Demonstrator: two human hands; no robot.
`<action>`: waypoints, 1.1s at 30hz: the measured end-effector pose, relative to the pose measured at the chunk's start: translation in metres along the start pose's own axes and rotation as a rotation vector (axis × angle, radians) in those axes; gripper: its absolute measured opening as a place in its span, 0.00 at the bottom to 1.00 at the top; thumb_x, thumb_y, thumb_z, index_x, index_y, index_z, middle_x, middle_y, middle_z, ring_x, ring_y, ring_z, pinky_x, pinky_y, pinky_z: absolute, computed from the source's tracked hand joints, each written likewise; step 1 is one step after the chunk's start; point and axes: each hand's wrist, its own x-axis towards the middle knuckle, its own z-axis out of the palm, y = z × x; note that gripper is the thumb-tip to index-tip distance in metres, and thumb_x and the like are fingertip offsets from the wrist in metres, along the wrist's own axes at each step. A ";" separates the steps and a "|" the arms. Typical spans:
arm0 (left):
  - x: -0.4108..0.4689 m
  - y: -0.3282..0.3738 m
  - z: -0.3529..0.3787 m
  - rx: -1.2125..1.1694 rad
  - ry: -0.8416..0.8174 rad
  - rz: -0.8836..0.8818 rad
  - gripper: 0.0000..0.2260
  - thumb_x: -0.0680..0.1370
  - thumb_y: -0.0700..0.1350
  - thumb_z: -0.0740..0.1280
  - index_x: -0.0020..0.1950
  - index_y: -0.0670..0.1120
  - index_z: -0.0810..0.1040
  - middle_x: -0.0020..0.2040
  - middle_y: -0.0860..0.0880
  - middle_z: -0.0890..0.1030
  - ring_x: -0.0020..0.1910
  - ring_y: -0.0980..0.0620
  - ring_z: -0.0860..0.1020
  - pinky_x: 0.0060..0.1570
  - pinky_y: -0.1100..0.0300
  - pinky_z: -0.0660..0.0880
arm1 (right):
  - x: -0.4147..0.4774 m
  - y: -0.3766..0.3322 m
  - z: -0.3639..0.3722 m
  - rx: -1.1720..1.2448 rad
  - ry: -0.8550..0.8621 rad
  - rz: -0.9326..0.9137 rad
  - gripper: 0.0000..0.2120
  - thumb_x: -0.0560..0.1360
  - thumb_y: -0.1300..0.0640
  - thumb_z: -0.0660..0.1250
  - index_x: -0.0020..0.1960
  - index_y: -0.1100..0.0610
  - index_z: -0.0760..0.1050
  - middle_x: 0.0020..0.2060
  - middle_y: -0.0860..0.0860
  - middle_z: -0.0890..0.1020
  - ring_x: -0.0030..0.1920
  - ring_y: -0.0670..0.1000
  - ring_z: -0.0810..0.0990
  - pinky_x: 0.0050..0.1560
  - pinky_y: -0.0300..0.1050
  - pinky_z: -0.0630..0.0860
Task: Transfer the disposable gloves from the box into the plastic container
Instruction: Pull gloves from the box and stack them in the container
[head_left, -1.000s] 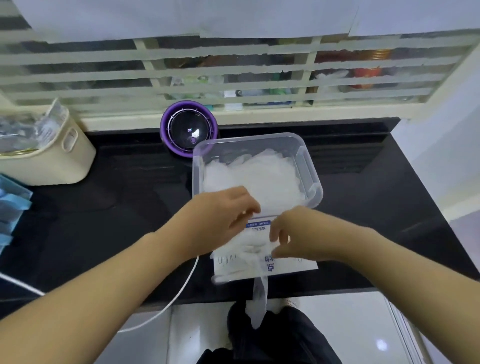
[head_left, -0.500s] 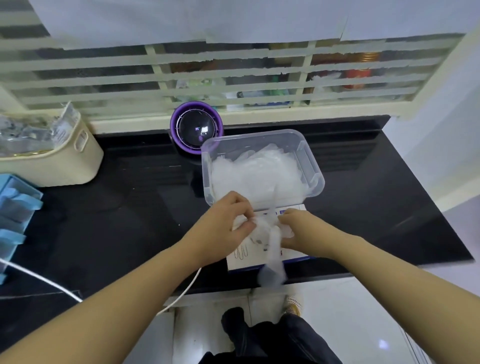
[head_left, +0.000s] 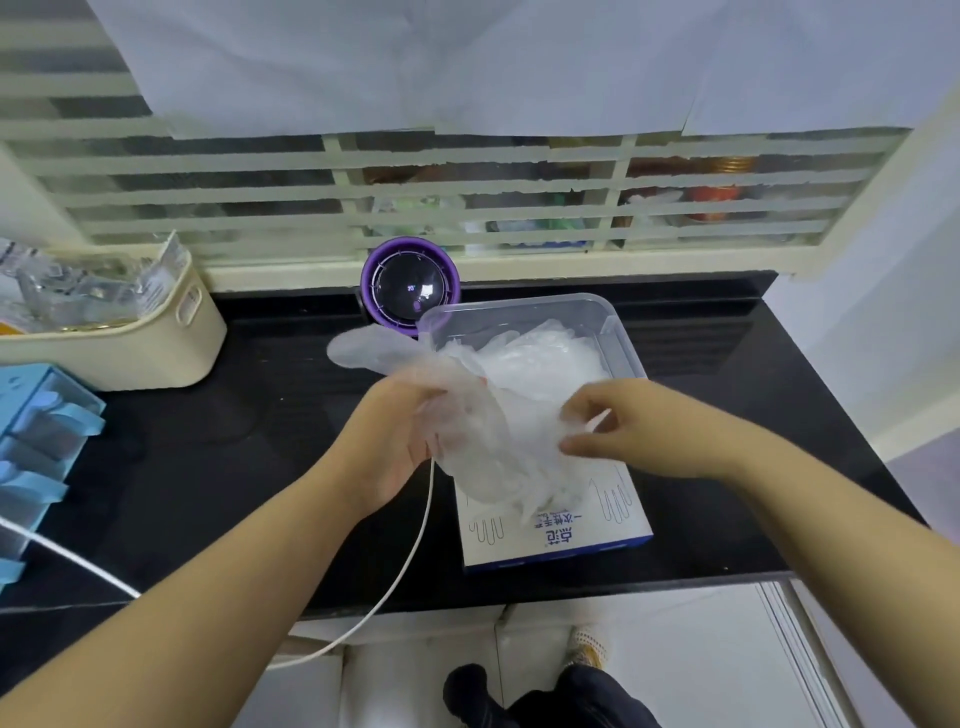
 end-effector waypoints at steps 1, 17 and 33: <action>0.001 0.003 0.001 -0.027 0.033 -0.009 0.11 0.78 0.41 0.57 0.48 0.39 0.78 0.45 0.45 0.82 0.45 0.50 0.81 0.40 0.57 0.79 | 0.001 -0.002 -0.006 0.102 0.014 0.016 0.21 0.71 0.39 0.68 0.61 0.44 0.72 0.54 0.41 0.79 0.50 0.42 0.80 0.54 0.41 0.76; 0.036 0.025 -0.041 0.179 0.544 -0.040 0.05 0.79 0.39 0.64 0.51 0.48 0.75 0.50 0.46 0.80 0.49 0.49 0.79 0.48 0.57 0.76 | 0.030 -0.012 -0.052 0.654 0.597 -0.032 0.17 0.71 0.56 0.73 0.58 0.46 0.74 0.53 0.51 0.80 0.42 0.50 0.81 0.43 0.42 0.80; 0.062 0.054 0.055 0.189 0.101 0.055 0.11 0.81 0.48 0.63 0.63 0.52 0.70 0.55 0.53 0.78 0.57 0.53 0.77 0.58 0.57 0.74 | 0.049 -0.036 -0.052 0.331 0.792 -0.168 0.07 0.75 0.60 0.66 0.52 0.51 0.76 0.43 0.40 0.76 0.42 0.43 0.76 0.43 0.43 0.77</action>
